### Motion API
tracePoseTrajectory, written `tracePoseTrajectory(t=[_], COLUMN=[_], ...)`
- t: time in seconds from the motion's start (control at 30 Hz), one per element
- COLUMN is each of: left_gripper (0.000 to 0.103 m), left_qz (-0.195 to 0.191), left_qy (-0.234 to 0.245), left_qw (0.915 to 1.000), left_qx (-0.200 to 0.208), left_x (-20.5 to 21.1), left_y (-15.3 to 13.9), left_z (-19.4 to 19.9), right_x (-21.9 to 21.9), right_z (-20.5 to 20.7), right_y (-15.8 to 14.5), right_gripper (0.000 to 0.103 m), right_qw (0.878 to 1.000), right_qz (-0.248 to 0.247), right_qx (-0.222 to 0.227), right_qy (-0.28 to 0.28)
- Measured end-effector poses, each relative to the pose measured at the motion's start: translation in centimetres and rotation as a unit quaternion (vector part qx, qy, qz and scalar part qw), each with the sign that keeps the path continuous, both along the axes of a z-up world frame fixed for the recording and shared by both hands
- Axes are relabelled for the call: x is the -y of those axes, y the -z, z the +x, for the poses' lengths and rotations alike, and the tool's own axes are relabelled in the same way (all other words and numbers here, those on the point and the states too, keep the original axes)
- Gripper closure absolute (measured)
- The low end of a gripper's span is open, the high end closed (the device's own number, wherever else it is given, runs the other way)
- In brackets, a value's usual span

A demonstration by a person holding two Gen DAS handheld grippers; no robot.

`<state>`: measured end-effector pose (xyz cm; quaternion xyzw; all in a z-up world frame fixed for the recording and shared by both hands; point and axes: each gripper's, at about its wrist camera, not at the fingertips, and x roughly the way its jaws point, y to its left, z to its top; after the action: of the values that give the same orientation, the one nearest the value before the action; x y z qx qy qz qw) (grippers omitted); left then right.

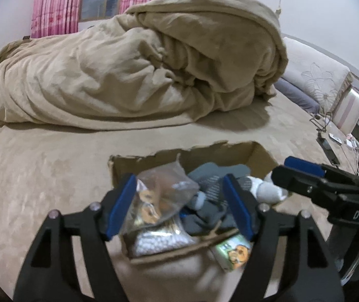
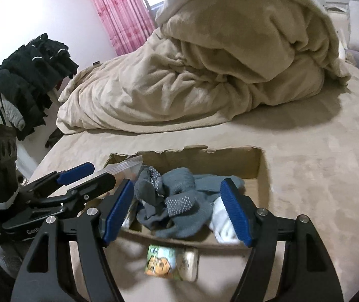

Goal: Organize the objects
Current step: 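Place the snack bag and grey gloves into the box and release, then grasp the cartoon-printed tissue pack with the right tool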

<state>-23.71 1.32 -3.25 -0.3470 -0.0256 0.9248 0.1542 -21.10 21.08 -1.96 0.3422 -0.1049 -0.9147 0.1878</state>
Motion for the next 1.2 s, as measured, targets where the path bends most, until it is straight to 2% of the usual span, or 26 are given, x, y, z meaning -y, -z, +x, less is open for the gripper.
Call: tracePoseTrajectory(t=[0.33, 0.53, 0.73, 0.87, 1.0, 1.2], left_gripper=[0.027, 0.019, 0.011, 0.007, 0.005, 0.005], left_qz=[-0.003, -0.001, 0.002, 0.011, 0.007, -0.004], left_qy=[-0.016, -0.031, -0.044, -0.054, -0.070, -0.075], left_qw=[0.9997, 0.9991, 0.9982, 0.9976, 0.9967, 0.9971], left_qx=[-0.018, -0.027, -0.040, -0.042, -0.042, -0.014], left_x=[0.1, 1.1, 2.0, 2.5, 2.8, 2.7], left_y=[-3.4, -5.7, -7.2, -7.2, -6.3, -3.3], left_z=[6.2, 10.5, 14.5, 16.1, 16.9, 15.9], right_x=[-0.3, -0.3, 0.2, 0.5, 0.7, 1.7], right_z=[5.3, 8.9, 11.7, 12.9, 13.3, 12.7], right_y=[-2.8, -5.0, -5.8, -5.7, -4.9, -2.2], right_gripper=[0.029, 0.029, 0.028, 0.015, 0.015, 0.015], right_qw=[0.999, 0.998, 0.998, 0.997, 0.997, 0.997], right_qz=[0.038, 0.043, 0.051, 0.052, 0.056, 0.073], right_qx=[-0.016, -0.041, -0.042, -0.054, -0.051, -0.031], right_qy=[0.005, 0.008, 0.020, 0.032, 0.034, 0.023])
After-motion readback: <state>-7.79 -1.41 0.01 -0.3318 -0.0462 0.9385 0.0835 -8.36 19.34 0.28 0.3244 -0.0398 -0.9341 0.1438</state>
